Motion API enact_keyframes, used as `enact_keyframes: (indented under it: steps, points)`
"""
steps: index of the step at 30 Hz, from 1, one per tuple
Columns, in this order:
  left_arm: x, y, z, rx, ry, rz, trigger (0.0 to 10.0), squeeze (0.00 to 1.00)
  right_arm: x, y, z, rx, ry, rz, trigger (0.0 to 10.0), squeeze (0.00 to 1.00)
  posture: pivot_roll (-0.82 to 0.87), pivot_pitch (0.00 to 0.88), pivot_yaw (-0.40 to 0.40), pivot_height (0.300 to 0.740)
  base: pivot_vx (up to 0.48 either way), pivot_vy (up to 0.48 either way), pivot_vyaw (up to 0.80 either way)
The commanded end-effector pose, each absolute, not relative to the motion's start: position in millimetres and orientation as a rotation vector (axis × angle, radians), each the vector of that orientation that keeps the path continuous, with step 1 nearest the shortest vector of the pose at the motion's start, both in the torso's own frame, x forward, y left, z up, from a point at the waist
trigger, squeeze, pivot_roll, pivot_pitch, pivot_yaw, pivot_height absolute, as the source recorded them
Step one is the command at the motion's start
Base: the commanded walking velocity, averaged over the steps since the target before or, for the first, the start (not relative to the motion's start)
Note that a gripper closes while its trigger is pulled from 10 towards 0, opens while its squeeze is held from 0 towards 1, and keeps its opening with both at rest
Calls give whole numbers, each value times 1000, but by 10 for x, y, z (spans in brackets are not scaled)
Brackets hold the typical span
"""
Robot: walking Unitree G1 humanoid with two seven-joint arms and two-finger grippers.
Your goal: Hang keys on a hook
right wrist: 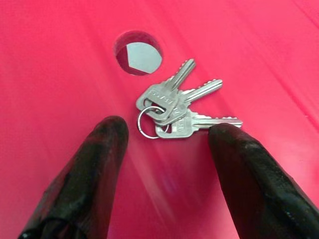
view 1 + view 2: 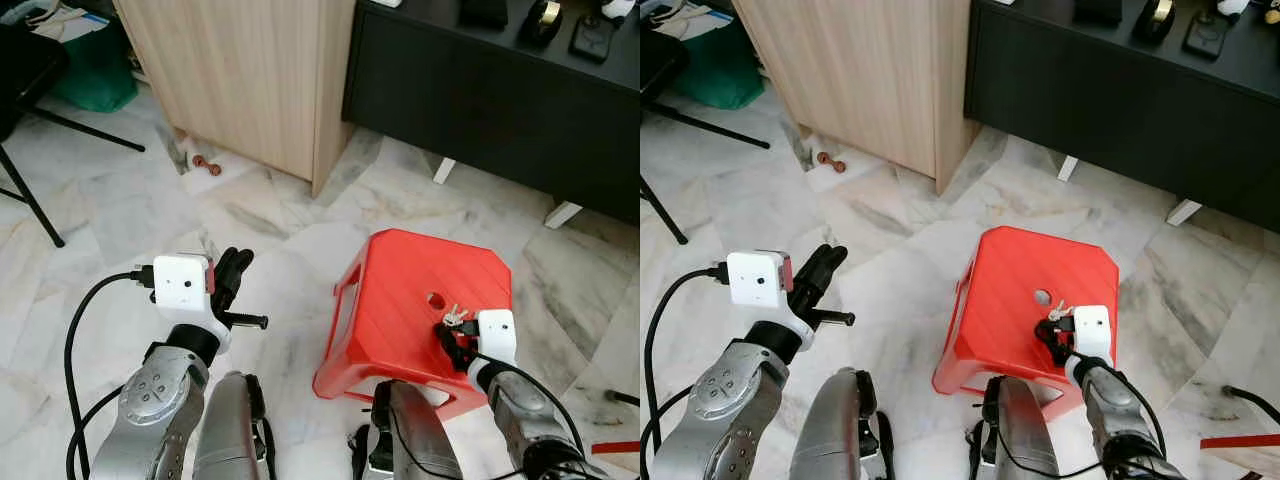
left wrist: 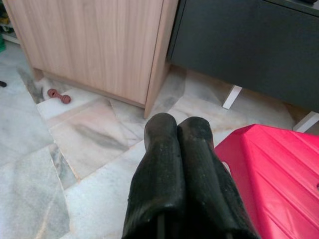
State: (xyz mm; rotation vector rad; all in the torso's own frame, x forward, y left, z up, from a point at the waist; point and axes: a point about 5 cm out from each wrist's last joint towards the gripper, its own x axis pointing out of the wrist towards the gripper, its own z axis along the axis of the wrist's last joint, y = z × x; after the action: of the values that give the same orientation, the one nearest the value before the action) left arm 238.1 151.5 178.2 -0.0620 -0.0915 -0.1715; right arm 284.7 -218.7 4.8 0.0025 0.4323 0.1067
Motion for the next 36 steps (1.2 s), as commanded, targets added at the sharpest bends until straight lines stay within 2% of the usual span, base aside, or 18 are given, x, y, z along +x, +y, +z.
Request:
enact_keyframes:
  steps: [1, 3, 4, 5, 8, 9, 10, 11, 12, 15, 36]
  points:
    - [2335, 1496, 1813, -71, -99, -181, 10000, 0, 2694, -2239, -70, 1, 477, 116, 10000, 0, 60, 327, -95, 621, 0, 0, 0]
    - [2334, 1494, 1808, -71, -96, -181, 10000, 0, 2673, -2247, -77, 1, 476, 120, 10000, 0, 60, 327, -95, 621, 0, 0, 0]
    - [2334, 1494, 1804, -72, -95, -181, 10000, 0, 2712, -2228, -60, 1, 480, 121, 9373, 0, 60, 327, -94, 621, 0, 0, 0]
    - [2333, 1494, 1799, -72, -94, -180, 10000, 0, 2828, -2179, 2, -2, 483, 116, 0, 0, 60, 327, -94, 621, 0, 0, 0]
    - [2332, 1497, 1794, -72, -93, -177, 10000, 0, 2884, -2160, 42, 0, 474, 110, 0, 0, 61, 326, -94, 621, 0, 0, 0]
    - [2332, 1503, 1790, -72, -93, -175, 10000, 0, 2902, -2162, 70, -1, 453, 113, 2118, 0, 61, 326, -94, 621, 0, 0, 0]
    - [2333, 1506, 1787, -73, -92, -173, 10000, 0, 2916, -2163, 95, 3, 432, 117, 4824, 0, 61, 326, -94, 621, 0, 0, 0]
    - [2333, 1506, 1787, -73, -92, -173, 10000, 0, 2916, -2163, 95, 3, 432, 117, 4824, 0, 61, 326, -94, 621, 0, 0, 0]
    - [2331, 1508, 1786, -73, -92, -172, 10000, 0, 2935, -2164, 131, 11, 402, 122, 10000, 0, 59, 329, -96, 621, 0, 0, 0]
    - [2325, 1501, 1779, -76, -88, -173, 10000, 0, 2989, -2184, 230, 25, 338, 126, 10000, 0, 56, 330, -96, 621, 0, 0, 0]
    - [2297, 1473, 1755, -87, -80, -173, 10000, 0, 2911, -2242, 120, -44, 456, 171, 10000, 0, 50, 342, -110, 621, 0, 0, 0]
